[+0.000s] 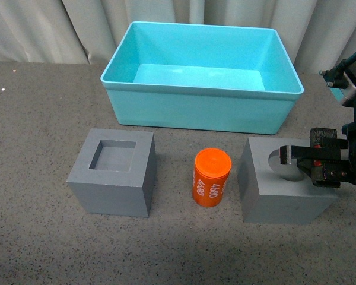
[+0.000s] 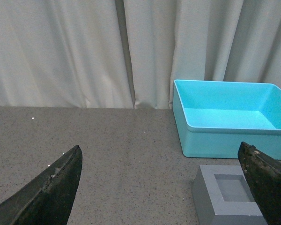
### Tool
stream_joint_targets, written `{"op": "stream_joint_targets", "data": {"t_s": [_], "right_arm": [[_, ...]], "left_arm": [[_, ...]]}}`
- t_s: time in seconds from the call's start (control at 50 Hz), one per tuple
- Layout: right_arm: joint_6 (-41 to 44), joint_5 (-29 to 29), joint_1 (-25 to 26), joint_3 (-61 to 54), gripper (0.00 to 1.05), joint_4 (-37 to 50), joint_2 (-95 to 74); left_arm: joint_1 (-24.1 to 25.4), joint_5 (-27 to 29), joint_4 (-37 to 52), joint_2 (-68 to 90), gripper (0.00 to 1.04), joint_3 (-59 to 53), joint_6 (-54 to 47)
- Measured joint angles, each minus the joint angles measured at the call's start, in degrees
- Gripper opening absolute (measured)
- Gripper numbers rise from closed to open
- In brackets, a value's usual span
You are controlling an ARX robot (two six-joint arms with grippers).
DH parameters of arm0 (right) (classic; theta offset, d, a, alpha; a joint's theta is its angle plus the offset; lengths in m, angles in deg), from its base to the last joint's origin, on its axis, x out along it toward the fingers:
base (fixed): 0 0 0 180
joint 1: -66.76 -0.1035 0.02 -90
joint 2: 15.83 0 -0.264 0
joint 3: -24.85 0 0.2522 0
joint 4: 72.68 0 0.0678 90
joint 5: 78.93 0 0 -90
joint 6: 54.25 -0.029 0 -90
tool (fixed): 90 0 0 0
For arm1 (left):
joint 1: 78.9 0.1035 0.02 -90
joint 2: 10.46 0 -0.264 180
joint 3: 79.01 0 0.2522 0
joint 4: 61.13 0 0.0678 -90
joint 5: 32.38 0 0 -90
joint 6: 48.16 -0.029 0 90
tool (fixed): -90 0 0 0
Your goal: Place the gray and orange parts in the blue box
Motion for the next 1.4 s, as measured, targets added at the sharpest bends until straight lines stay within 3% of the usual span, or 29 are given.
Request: {"op": "stream_joint_targets", "data": {"t_s": [0.24, 0.46, 0.659, 0.919, 1.399], "right_arm": [[2.03, -4.61, 4.35, -4.35, 0.18, -0.87, 13.97], [2.05, -7.23, 6.21, 1.18, 0.18, -4.72, 22.6], [1.77, -4.9, 6.01, 13.18, 0.18, 1.44, 12.26], [2.14, -3.58, 4.76, 26.67, 0.18, 1.38, -3.85], [2.71, -2.67, 3.93, 36.11, 0.18, -4.61, -17.79]], "left_arm": [[0.0, 0.0, 0.0, 0.0, 0.98, 0.0, -0.02], [0.0, -0.02, 0.0, 0.0, 0.98, 0.0, 0.0], [0.0, -0.02, 0.0, 0.0, 0.98, 0.0, 0.0], [0.0, -0.02, 0.0, 0.0, 0.98, 0.0, -0.02], [0.0, 0.0, 0.0, 0.0, 0.98, 0.0, -0.02]]}}
